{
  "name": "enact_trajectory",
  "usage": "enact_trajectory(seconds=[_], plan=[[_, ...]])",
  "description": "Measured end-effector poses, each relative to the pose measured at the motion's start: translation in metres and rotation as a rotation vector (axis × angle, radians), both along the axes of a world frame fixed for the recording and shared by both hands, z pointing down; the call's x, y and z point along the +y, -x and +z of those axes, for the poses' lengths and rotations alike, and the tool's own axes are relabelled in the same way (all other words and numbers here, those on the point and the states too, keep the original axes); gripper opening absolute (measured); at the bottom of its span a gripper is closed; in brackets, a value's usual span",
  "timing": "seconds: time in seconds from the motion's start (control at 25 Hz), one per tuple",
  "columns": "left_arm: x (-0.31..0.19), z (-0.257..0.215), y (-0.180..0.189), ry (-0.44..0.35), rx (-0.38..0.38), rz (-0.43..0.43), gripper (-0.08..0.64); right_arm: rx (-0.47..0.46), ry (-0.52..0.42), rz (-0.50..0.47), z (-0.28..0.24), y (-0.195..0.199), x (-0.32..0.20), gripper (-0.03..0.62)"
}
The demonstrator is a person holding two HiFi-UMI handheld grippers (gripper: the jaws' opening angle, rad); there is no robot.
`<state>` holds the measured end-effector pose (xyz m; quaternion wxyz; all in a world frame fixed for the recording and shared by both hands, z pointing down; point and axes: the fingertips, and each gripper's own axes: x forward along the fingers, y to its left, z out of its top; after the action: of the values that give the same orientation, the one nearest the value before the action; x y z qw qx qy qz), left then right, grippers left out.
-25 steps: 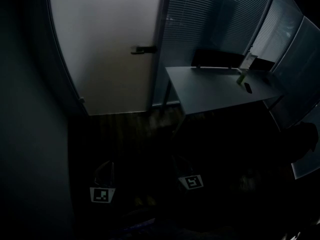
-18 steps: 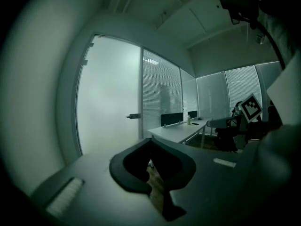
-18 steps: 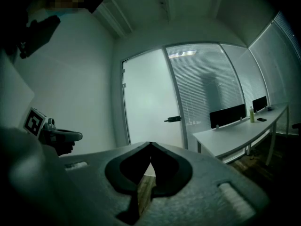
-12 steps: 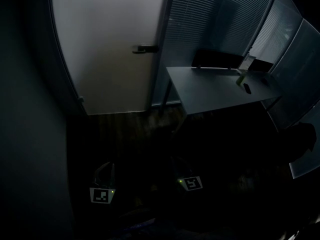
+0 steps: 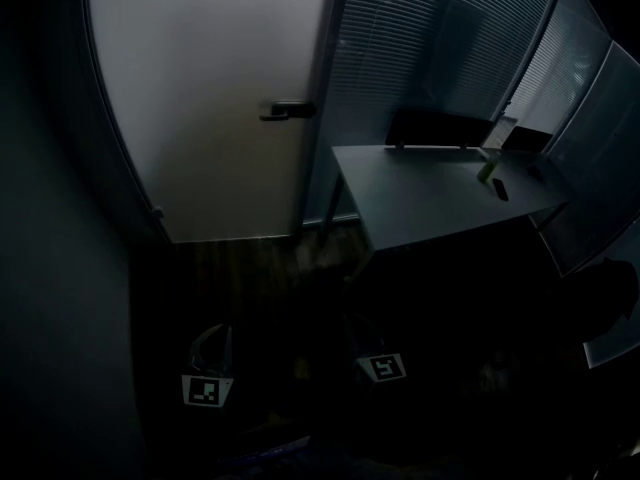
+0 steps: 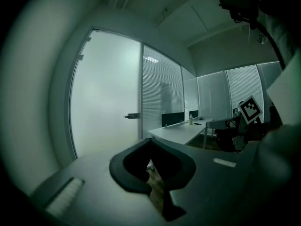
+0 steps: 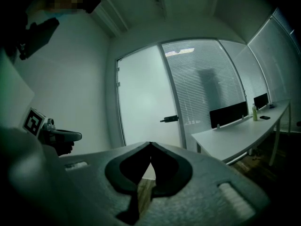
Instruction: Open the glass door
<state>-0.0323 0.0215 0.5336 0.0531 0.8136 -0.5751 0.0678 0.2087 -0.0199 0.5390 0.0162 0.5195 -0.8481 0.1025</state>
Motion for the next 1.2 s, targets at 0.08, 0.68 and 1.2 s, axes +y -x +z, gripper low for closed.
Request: enact_trajectory(seconds=[0.08,0.68,1.2], plan=[[-0.022,-0.001,-0.006,-0.002,-0.001,0.001,0.003,-0.004,-0.005,-0.010,-0.002,-0.002,-0.023,0.003],[-0.151,0.007,-0.040,0.006,0.003,-0.082,0.004,0.001,0.003,-0.108,0.006,-0.034,-0.162,0.003],[-0.212,0.003,-0.064,0.039,-0.019,-0.104,0.004,-0.028,0.030,-0.151,0.010,-0.047,-0.226,0.003]])
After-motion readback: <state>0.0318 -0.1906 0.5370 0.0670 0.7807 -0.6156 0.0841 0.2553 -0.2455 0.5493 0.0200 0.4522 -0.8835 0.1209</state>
